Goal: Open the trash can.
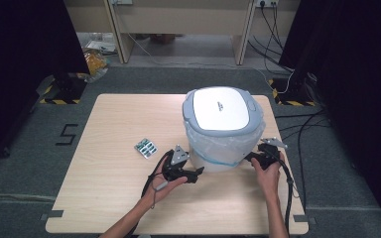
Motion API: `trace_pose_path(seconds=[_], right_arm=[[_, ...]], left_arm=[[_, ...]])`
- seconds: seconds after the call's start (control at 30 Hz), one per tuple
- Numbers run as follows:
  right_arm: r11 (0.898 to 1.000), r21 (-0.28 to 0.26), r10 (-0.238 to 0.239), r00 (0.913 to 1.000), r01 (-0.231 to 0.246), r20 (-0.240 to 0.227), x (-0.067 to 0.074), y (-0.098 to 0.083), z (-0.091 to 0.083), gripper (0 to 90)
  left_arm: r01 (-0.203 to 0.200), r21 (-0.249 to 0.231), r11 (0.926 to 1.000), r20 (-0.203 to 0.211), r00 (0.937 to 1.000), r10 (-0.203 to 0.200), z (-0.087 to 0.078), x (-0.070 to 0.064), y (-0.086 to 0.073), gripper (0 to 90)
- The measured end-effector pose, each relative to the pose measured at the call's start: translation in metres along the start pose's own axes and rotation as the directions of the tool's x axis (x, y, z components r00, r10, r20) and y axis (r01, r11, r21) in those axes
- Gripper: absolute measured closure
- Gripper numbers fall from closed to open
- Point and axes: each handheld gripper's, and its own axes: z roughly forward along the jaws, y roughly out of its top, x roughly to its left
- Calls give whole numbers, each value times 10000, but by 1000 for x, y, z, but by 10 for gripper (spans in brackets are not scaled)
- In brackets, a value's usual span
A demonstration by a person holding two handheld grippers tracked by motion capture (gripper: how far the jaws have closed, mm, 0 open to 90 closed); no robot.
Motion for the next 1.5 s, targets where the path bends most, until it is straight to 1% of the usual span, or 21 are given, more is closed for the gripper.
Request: trace_pose_path(seconds=[0.03,0.13,0.17,0.23,0.27,0.37,0.4,0.53,0.6,0.67,0.77,0.93,1.0,1.03,1.13,1.23,1.3,1.33,1.4,1.47,1.5], right_arm=[[9989,-258,388,9990,-382,235,5,-12,-9,171],[9976,-589,392,9984,-368,403,10,-22,-18,171],[9969,-701,402,9980,-367,491,15,-31,-28,172],[9966,-775,325,9979,-281,568,18,-36,-33,171],[9963,-848,180,9977,-124,661,23,-42,-41,171],[9957,-928,106,9970,-35,769,26,-48,-48,171],[9948,-1006,-58,9947,161,1022,31,-52,-53,171],[9951,-978,-27,9936,138,1128,36,-56,-58,171],[9954,-956,98,9941,7,1085,37,-59,-61,171],[9950,-998,127,9931,-10,1166,40,-61,-64,172],[9948,-1021,137,9916,-5,1286,44,-64,-68,171],[9941,-1078,42,9912,102,1325,48,-69,-74,171],[9939,-1094,-12,9929,143,1187,46,-70,-76,171],[9935,-1129,-69,9978,144,666,40,-68,-78,199],[9891,-1472,75,9967,45,807,32,-65,-79,208],[9890,-1429,546,9924,-386,1102,10,-51,-73,197],[9888,-1425,611,9924,-455,1071,6,-47,-69,198],[9908,-1305,532,9907,-366,1255,3,-41,-61,214],[9931,-1133,462,9888,-301,1422,3,-39,-57,215],[9961,-646,680,9911,-609,1143,5,-38,-48,241],[9958,-724,646,9914,-566,1139,6,-39,-48,241]], left_arm=[[85,-30,10000,9,10000,-85,0,1,0,190],[120,-47,9999,125,9999,-119,-1,1,0,174],[64,-39,10000,159,9999,-63,-2,1,0,163],[-42,-77,10000,96,9999,43,-4,0,-1,163],[-34,-104,9999,84,10000,35,-5,0,-2,162],[225,-192,9996,-32,9997,-226,-7,2,-6,160],[289,-206,9994,-109,9995,-291,-7,3,-6,149],[527,-244,9983,-498,9973,-539,-7,8,-6,148],[874,-225,9959,-503,9948,-884,-5,12,-6,150],[1369,-178,9904,-367,9898,-1375,-1,17,-4,149],[1816,-133,9833,-414,9824,-1820,6,24,-1,148],[2240,-87,9746,-577,9729,-2241,18,29,7,155],[2173,-76,9761,-625,9741,-2173,21,29,9,164],[2147,-39,9767,-638,9746,-2146,22,29,9,172],[2037,-18,9790,-586,9773,-2034,22,28,9,173],[2136,-56,9769,-574,9752,-2135,23,27,8,167],[2125,-30,9772,-518,9758,-2124,23,27,7,167],[2134,11,9770,-490,9758,-2131,24,28,6,163],[2186,47,9758,-407,9751,-2182,26,29,5,160],[2235,50,9747,-414,9739,-2231,26,30,4,157],[2242,42,9745,-411,9737,-2239,26,30,4,155]])
